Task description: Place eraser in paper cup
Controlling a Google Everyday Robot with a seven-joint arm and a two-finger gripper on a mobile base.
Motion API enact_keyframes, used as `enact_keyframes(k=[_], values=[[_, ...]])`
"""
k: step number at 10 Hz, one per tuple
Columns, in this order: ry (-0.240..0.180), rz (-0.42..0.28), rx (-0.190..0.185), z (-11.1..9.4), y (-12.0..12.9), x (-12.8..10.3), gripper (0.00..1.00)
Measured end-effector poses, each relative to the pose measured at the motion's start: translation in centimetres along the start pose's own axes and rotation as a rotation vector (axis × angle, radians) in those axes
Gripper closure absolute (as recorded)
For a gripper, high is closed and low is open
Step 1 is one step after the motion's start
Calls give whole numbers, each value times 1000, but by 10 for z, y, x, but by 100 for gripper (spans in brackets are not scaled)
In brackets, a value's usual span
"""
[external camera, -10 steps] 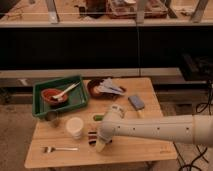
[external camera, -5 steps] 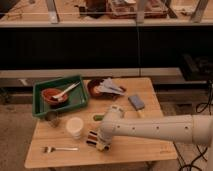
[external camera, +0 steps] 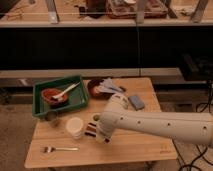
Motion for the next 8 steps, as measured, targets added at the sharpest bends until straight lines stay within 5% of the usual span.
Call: enact_keyframes(k=[3, 6, 8], values=[[19, -47, -16, -28, 2, 49, 100], [54, -100, 42, -13, -6, 91, 100], [77, -134, 98, 7, -16, 106, 86]])
